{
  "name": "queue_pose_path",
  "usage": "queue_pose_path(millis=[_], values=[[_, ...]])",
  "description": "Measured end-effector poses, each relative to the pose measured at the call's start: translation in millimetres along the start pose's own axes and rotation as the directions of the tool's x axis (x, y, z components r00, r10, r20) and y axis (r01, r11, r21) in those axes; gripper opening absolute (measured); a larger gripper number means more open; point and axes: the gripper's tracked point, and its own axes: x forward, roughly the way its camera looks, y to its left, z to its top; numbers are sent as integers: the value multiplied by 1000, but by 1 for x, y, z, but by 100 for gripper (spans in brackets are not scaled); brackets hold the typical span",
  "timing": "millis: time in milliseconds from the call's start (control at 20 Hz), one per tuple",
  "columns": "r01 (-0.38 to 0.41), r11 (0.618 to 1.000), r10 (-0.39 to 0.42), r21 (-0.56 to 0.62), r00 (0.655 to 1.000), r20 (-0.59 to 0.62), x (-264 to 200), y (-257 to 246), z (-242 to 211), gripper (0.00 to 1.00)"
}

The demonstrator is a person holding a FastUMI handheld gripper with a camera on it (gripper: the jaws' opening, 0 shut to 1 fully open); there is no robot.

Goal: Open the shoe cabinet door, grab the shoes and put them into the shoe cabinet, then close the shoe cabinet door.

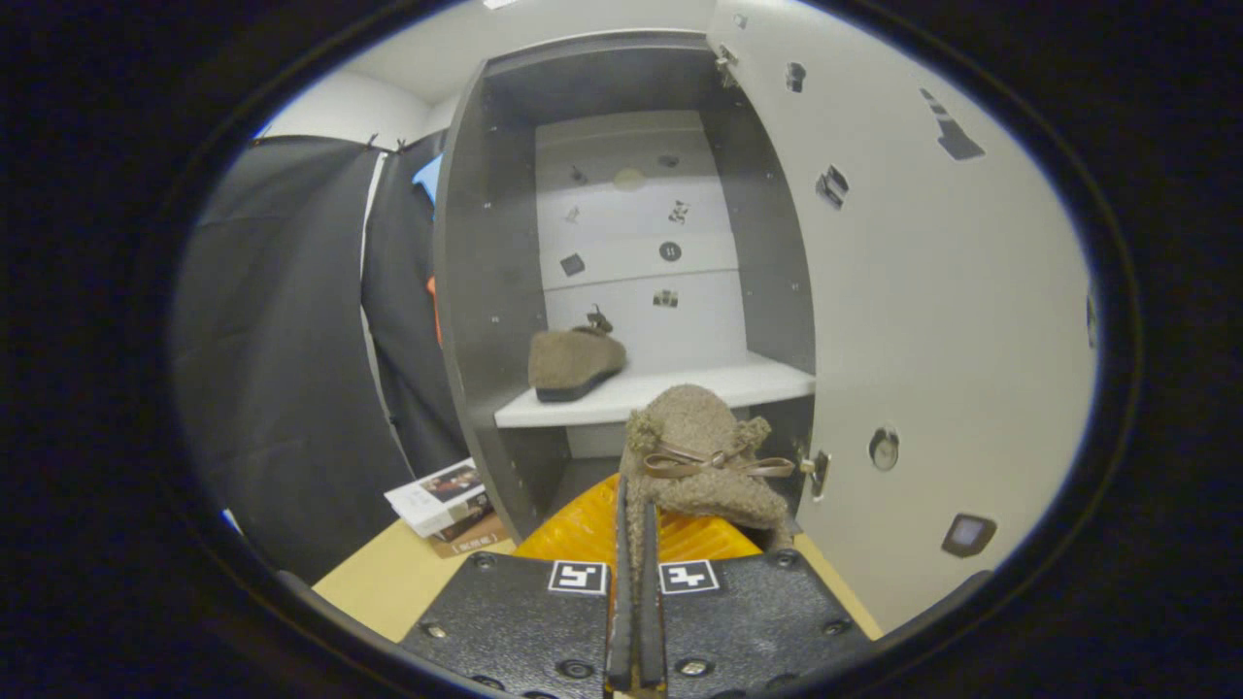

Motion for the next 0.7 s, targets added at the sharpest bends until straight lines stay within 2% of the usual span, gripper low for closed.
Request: queue_pose_path(millis=[200,350,700], values=[[-28,1000,28,-2,999,38,26,0,57,7],[4,1000,-2,-30,996,94,54,-10,90,7],[17,997,-5,-75,988,154,141,-20,129,7]])
